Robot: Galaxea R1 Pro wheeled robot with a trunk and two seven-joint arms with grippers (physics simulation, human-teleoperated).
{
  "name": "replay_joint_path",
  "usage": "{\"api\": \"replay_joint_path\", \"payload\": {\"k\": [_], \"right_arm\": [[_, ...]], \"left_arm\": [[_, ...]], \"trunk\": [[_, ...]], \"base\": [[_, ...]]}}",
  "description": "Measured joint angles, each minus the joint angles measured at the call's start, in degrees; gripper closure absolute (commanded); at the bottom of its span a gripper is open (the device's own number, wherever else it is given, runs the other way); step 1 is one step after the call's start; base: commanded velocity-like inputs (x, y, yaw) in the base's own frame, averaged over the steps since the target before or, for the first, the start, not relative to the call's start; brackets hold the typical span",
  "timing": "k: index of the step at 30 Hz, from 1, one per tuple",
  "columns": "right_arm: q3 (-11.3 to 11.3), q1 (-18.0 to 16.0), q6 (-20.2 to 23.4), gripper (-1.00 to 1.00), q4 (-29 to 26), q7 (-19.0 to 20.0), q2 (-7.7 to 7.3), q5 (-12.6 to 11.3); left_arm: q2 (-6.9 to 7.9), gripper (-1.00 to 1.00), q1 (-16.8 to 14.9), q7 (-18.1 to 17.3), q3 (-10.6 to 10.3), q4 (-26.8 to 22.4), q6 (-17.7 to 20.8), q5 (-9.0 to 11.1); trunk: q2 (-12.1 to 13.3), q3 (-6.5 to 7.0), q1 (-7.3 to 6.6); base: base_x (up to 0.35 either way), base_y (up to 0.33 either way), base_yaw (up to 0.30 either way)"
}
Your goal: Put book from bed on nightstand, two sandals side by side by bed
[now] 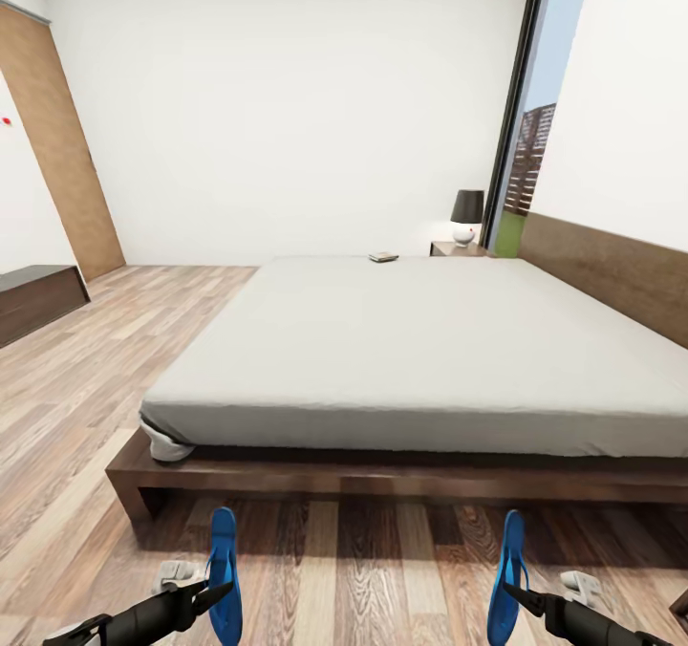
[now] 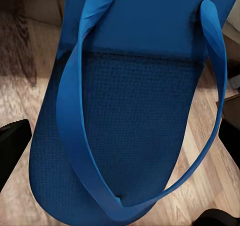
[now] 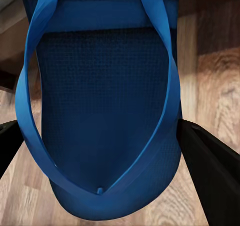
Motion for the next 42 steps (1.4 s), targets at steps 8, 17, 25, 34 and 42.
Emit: {"api": "replay_joint_path", "payload": {"k": [8,17,25,34,42], "right_arm": [[0.00,0.00,0.00,1.00,0.00,0.07,-0.01,0.00],[0.01,0.00,-0.04,1.00,0.00,0.17,-0.01,-0.09],[0.00,0.00,0.00,1.00,-0.03,0.09,-0.01,-0.09],[0.00,0.00,0.00,1.00,-0.06,0.09,-0.01,-0.09],[0.01,0.00,0.00,1.00,-0.07,0.12,-0.01,-0.17]], "left_arm": [[-0.01,1.00,-0.02,0.00,0.00,0.00,0.00,0.00],[-0.01,1.00,-0.04,0.00,0.01,0.00,0.00,0.00],[0.00,1.00,-0.04,0.00,-0.01,0.00,0.00,0.00],[0.03,1.00,-0.03,0.00,0.00,0.00,0.00,0.00],[0.07,1.00,-0.04,0.00,-0.01,0.00,0.00,0.00]], "trunk": [[0.00,0.00,0.00],[0.00,0.00,0.00],[0.00,0.00,0.00],[0.00,0.00,0.00],[0.00,0.00,0.00]], "base": [[0.000,0.000,0.004],[0.000,0.000,0.000],[0.000,0.000,0.000],[0.000,0.000,0.000],[0.000,0.000,0.000]]}}
